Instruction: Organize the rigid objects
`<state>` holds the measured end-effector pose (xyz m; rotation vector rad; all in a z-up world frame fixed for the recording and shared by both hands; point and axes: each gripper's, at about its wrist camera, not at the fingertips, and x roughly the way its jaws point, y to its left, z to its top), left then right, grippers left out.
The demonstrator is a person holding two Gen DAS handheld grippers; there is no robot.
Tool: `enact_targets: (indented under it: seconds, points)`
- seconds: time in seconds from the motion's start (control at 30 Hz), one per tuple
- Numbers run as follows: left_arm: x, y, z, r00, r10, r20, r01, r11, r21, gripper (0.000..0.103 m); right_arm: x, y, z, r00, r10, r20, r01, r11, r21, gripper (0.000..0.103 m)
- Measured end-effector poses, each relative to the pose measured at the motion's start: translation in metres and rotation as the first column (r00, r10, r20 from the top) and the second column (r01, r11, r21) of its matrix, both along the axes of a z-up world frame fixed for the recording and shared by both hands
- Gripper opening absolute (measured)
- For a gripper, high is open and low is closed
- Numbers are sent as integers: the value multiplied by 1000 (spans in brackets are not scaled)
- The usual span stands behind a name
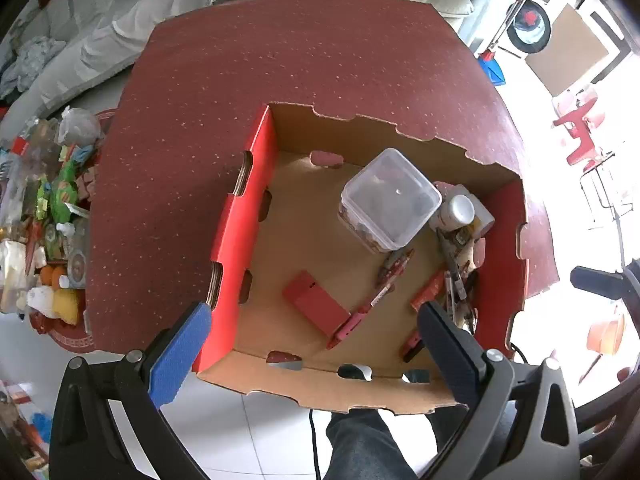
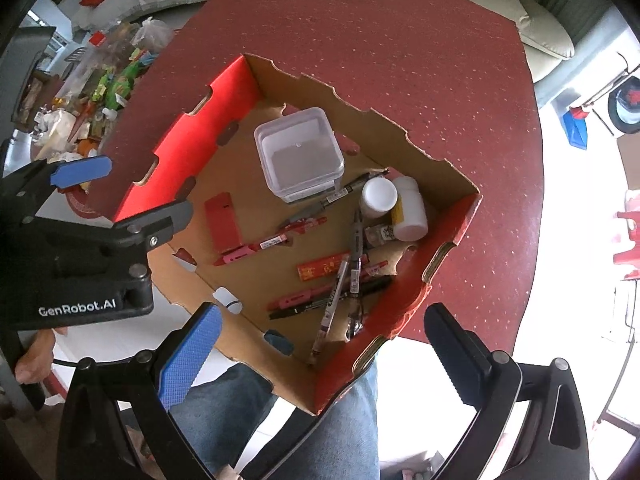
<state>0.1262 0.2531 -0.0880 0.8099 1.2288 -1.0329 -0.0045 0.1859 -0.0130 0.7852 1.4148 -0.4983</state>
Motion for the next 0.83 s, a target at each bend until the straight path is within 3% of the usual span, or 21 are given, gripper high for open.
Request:
enact_targets:
  seconds: [0.43,0.83]
  points:
    - [1,0,-4,1000,18,5,-18,999,31,103,-2,-2,0,999,-27,18,27,1000,10,102]
    - [-6,-7,-1,997,77,11,-77,996,33,103,-2,-18,-2,998,47,46,-48,999,13,102]
